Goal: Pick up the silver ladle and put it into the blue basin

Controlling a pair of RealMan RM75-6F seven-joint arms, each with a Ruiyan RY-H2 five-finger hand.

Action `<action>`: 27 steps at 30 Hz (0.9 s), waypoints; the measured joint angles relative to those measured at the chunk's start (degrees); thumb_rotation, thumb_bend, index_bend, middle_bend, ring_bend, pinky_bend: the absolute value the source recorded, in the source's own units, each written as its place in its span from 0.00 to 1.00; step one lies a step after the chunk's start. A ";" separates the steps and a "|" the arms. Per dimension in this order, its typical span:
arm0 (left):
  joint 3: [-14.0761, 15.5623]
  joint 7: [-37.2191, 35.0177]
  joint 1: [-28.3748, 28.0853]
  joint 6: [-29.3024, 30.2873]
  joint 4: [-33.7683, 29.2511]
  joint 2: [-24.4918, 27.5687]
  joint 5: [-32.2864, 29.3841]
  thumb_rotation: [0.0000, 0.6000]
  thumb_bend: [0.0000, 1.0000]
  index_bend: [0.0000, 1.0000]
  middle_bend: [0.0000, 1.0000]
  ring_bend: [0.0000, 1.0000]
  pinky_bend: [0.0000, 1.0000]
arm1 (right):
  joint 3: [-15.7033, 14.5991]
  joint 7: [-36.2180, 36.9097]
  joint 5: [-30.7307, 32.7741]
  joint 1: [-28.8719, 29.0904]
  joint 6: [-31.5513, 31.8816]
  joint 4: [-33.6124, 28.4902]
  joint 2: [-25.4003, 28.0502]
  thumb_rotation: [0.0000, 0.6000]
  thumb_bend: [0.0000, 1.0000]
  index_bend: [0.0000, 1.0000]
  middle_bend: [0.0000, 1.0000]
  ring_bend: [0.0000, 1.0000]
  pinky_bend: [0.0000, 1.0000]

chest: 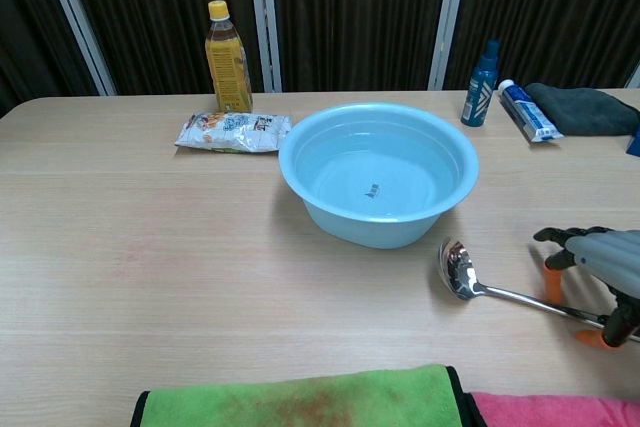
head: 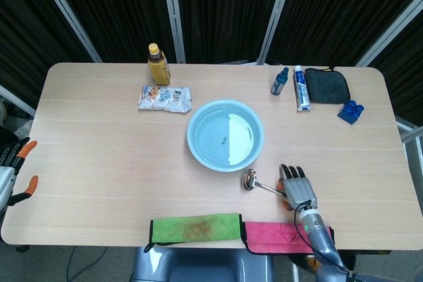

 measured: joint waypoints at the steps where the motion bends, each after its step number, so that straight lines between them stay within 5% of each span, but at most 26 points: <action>1: 0.01 -0.18 0.02 0.09 0.04 0.02 0.10 1.00 0.49 0.07 0.00 0.00 0.00 | -0.07 -0.03 0.01 0.02 0.17 0.05 -0.12 1.00 0.25 0.51 0.00 0.00 0.00; 16: 0.24 -0.90 0.00 0.46 0.30 0.10 0.86 1.00 0.49 0.07 0.00 0.00 0.00 | -1.20 1.53 -1.59 -0.48 2.51 1.61 -1.17 1.00 0.32 0.60 0.00 0.00 0.00; 27: 0.67 -1.04 0.17 1.15 0.02 0.22 1.95 1.00 0.48 0.07 0.00 0.00 0.00 | -1.37 -1.23 -2.75 -0.87 6.32 -4.96 2.32 1.00 0.39 0.62 0.01 0.00 0.00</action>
